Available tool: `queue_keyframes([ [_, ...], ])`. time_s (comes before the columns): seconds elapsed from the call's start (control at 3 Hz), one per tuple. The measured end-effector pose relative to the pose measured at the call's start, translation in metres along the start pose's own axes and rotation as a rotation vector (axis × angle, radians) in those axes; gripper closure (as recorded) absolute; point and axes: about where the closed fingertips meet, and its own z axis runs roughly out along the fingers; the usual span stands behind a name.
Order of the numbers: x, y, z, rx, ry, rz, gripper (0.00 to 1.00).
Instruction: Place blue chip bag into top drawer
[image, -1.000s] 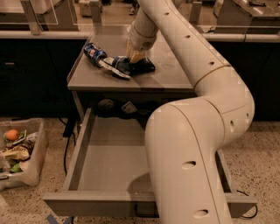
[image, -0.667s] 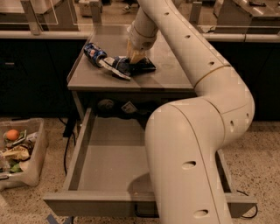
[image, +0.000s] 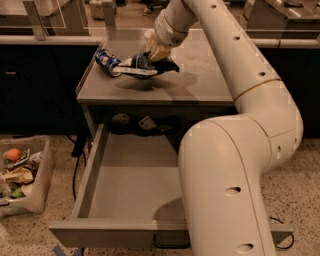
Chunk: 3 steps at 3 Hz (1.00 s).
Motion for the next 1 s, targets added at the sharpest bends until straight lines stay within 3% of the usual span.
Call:
queue_keyframes([
  [0.33,-0.015,-0.004,-0.054,0.085,-0.121,-0.006,1.0],
  [0.67,-0.027,0.014,-0.103,0.097,-0.192,-0.044,1.0],
  [1.0,-0.022,0.044,-0.142,0.103,-0.247,-0.025,1.0],
])
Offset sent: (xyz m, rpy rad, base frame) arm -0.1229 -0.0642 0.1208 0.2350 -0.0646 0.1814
